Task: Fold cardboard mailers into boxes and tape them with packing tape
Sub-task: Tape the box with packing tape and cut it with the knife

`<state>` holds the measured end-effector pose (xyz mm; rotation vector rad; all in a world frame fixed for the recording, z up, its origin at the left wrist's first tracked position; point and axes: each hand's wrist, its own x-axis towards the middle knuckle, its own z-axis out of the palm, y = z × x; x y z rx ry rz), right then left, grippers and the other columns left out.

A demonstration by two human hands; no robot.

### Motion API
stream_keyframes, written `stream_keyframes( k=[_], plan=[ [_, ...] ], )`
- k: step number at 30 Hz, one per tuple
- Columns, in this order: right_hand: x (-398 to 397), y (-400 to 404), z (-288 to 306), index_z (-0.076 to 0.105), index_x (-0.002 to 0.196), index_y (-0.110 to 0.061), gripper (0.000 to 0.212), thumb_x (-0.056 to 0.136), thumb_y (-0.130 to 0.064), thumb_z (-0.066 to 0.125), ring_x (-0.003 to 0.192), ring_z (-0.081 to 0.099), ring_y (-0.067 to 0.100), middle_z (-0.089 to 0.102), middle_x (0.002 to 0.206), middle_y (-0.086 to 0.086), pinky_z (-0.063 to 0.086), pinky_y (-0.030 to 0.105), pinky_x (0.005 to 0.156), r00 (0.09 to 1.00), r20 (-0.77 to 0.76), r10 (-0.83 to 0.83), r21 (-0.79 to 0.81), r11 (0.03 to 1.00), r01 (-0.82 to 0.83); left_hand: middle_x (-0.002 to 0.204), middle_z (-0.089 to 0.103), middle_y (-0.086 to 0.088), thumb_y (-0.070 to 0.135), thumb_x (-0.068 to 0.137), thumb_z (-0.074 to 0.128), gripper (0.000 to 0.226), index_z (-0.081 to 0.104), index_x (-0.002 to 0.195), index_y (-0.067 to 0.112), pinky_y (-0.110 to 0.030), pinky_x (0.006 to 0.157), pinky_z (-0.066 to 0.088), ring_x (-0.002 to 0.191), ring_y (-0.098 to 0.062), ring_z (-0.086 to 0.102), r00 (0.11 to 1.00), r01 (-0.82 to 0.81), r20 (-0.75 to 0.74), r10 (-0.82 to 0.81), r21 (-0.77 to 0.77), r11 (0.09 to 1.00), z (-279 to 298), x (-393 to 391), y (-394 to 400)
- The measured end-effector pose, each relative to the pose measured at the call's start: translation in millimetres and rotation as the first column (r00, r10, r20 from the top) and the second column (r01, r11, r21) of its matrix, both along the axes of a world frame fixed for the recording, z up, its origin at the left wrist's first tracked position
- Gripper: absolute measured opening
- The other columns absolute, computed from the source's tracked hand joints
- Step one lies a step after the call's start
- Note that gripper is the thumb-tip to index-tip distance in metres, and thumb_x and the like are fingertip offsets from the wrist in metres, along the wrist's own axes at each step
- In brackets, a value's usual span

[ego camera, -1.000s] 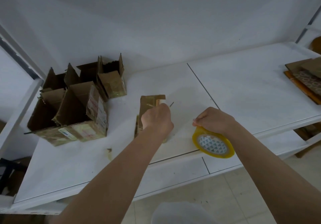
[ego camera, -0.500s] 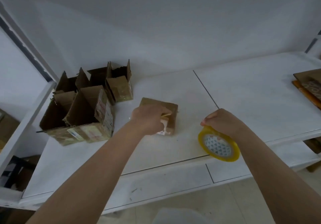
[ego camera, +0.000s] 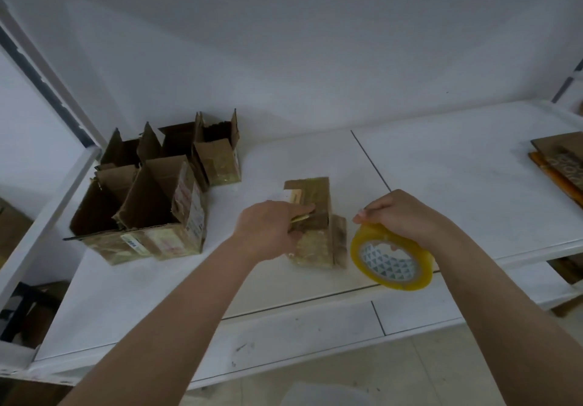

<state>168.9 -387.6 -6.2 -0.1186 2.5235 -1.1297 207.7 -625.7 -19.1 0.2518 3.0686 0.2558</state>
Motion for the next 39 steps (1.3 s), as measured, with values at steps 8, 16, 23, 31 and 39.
stream_keyframes(
  k=[8,16,23,31,39],
  plan=[
    [5.6,-5.9,22.0,0.079,0.083,-0.035,0.016,0.091,-0.036,0.065,0.065,0.066,-0.002,0.068,0.071,-0.024,0.046,0.018,0.056,0.998,-0.025,0.061,-0.026,0.998,-0.061,0.063,0.066,0.011,0.044,0.101,0.040,0.034,0.056,0.130,0.037,-0.026,0.076,0.047,0.072,-0.001,0.061,0.997,-0.022,0.072,-0.006,0.383,0.924,1.0,6.9,-0.8],
    [21.4,-16.3,42.2,0.079,0.088,-0.030,0.018,0.089,-0.042,0.065,0.075,0.070,0.011,0.074,0.083,-0.007,0.054,0.027,0.064,0.994,-0.051,0.095,-0.054,0.994,-0.098,0.068,0.070,0.007,0.076,0.079,0.049,0.062,0.073,0.075,0.019,-0.018,0.065,0.049,0.067,-0.004,0.065,0.970,-0.188,0.075,0.231,0.835,0.518,22.4,11.0,31.2],
    [28.7,-21.5,43.1,0.075,0.096,-0.030,0.031,0.083,-0.056,0.062,0.082,0.072,0.015,0.075,0.088,-0.005,0.054,0.027,0.061,0.991,0.004,0.136,-0.200,0.971,-0.133,0.048,0.057,0.007,0.028,0.084,0.075,0.034,0.059,0.056,0.020,-0.023,0.054,0.047,0.048,-0.008,0.055,0.990,-0.131,0.103,0.099,0.926,0.355,20.7,8.1,37.0],
    [23.7,0.9,47.1,0.075,0.083,-0.021,0.049,0.059,-0.064,0.074,0.069,0.071,0.012,0.073,0.079,-0.003,0.057,0.032,0.057,0.998,-0.011,0.068,-0.095,0.993,-0.069,0.046,0.055,0.012,0.044,0.088,0.064,0.038,0.057,0.061,0.017,-0.026,0.049,0.034,0.037,0.001,0.043,0.929,-0.221,0.019,0.370,0.830,0.511,-0.6,21.3,-39.1],
    [17.6,-26.6,41.7,0.069,0.073,-0.023,0.035,0.081,-0.057,0.067,0.073,0.062,0.010,0.065,0.076,-0.006,0.052,0.032,0.071,0.989,-0.101,0.109,0.315,0.946,-0.072,0.051,0.058,0.012,0.049,0.087,0.062,0.040,0.058,0.064,0.017,-0.028,0.053,0.040,0.044,-0.002,0.049,0.895,-0.289,0.020,0.445,0.786,0.547,-43.2,24.5,-55.3]
  ],
)
